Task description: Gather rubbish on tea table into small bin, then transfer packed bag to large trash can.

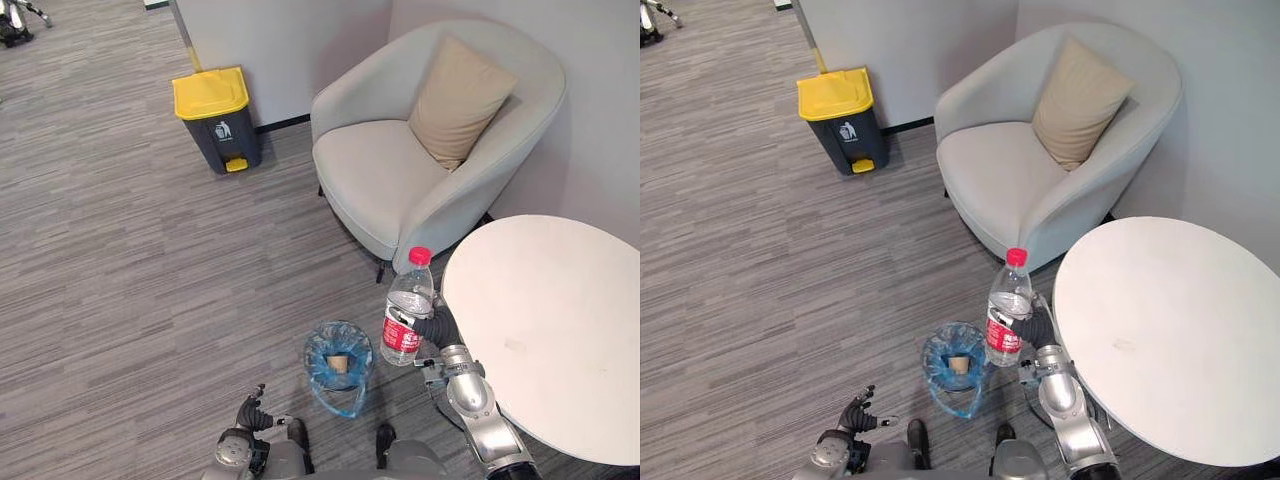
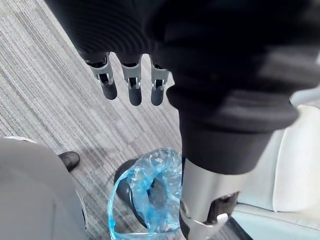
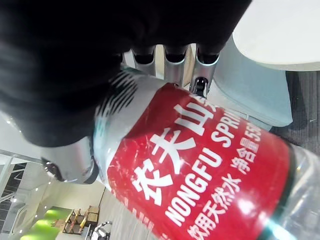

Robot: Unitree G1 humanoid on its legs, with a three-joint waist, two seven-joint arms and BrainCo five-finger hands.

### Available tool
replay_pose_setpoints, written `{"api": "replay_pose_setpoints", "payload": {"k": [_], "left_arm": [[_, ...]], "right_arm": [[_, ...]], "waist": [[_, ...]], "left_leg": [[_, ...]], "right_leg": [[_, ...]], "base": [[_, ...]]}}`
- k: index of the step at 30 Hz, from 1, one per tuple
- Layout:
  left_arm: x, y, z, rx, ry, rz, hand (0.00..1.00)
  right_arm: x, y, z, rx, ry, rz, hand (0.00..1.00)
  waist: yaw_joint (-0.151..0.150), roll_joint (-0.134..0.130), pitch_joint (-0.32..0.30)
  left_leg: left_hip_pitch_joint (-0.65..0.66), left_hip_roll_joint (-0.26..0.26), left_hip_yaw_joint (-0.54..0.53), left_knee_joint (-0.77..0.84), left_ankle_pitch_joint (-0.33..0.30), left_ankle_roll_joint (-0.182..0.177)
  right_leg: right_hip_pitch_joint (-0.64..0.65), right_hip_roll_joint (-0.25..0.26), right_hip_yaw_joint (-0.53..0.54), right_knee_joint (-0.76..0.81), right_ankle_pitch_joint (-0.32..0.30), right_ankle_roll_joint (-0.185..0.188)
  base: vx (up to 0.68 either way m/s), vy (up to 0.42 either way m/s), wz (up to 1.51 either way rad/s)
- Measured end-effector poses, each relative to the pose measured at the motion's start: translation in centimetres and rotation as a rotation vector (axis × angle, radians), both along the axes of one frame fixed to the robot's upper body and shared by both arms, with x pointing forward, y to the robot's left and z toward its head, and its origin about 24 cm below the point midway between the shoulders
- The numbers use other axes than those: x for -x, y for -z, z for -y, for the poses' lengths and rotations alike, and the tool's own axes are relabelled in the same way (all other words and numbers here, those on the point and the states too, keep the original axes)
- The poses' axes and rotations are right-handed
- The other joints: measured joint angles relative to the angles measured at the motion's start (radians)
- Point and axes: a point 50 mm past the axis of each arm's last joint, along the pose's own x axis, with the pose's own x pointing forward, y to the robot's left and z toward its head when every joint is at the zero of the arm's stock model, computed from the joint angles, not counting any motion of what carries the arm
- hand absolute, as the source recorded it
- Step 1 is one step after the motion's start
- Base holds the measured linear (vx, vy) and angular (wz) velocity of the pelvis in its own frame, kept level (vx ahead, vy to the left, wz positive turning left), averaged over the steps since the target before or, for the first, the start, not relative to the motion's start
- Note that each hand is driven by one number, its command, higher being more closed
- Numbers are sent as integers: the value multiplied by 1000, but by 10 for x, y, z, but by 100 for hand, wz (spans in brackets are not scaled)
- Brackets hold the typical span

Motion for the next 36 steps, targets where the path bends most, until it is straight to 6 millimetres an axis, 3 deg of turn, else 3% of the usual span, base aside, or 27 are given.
{"api": "replay_pose_setpoints", "payload": {"k": [2,5,11,14,20,26,28,36], "left_arm": [[0,0,0,1,-6,1,0],[-7,-3,-3,-7,-7,18,0],[-54,-25,-12,-18,-41,157,0],[-65,-32,-16,-23,-80,200,0],[-79,-42,-25,-30,-117,251,0],[-127,-78,-14,27,-161,432,0],[-146,-98,-8,72,-190,527,0],[-175,-141,9,165,-207,718,0]], "right_arm": [[1,4,-6,7,-30,-18,100],[-14,2,-17,35,-84,-5,100],[-65,-43,-29,126,-168,161,100],[-75,-49,-26,162,-169,173,100],[-99,-64,-19,260,-142,208,100],[-127,-109,-18,307,-97,348,100],[-134,-129,-22,320,-89,401,100],[-145,-169,-31,316,-68,530,100]], "waist": [[1,0,0],[3,-4,10],[14,3,159],[33,7,184],[36,17,196],[51,27,225],[60,29,235],[85,29,242]], "left_leg": [[-6,0,0,-2,2,0],[-111,6,-6,71,-4,9],[-373,35,-41,316,-68,20],[-454,34,-45,349,-71,23],[-636,36,-71,425,-64,27],[-842,38,-82,539,-67,34],[-930,42,-84,580,-75,45],[-1117,51,-82,657,-70,56]], "right_leg": [[-8,1,0,2,0,0],[-100,-2,3,54,0,0],[-342,-12,-2,284,-54,-9],[-436,-26,0,351,-74,-10],[-609,-44,-11,433,-73,-11],[-811,-64,-14,558,-84,-19],[-896,-74,-19,603,-95,-22],[-1077,-94,-26,700,-113,-27]], "base": [[0,0,0],[-54,-14,0],[-224,8,8],[-218,-18,8],[-105,3,8],[-41,-1,5],[-51,-25,4],[7,-18,6]]}}
